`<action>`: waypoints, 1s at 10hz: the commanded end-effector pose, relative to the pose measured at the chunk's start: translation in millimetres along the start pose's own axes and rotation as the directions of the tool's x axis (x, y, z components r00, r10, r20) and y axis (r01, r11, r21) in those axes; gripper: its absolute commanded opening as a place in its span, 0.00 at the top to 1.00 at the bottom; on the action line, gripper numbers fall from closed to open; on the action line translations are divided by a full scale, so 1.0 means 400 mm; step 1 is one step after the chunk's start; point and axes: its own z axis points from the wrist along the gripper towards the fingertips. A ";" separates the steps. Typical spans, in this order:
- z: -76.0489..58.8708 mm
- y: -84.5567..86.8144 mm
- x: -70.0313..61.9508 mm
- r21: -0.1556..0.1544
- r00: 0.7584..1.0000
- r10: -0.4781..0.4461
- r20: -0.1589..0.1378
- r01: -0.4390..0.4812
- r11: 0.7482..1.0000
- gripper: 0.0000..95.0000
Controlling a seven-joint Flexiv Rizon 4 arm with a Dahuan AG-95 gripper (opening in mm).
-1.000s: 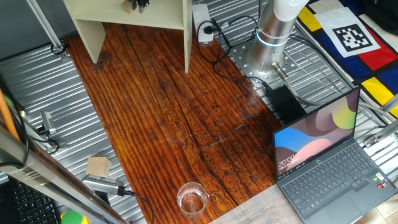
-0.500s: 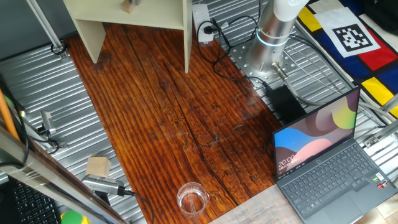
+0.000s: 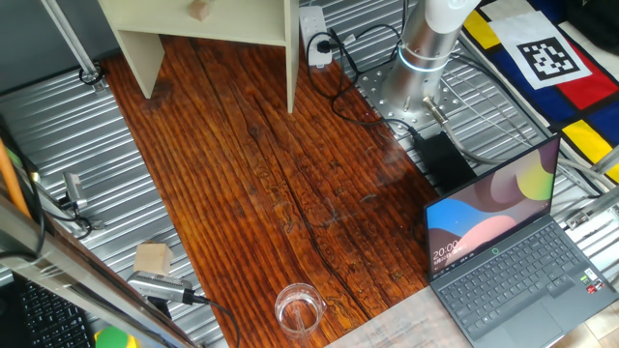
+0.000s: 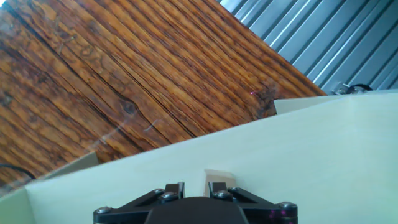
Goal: Take the object down from the shelf
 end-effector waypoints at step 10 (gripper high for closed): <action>0.077 -0.009 -0.005 -0.017 0.999 0.014 0.039 -0.013 1.000 0.60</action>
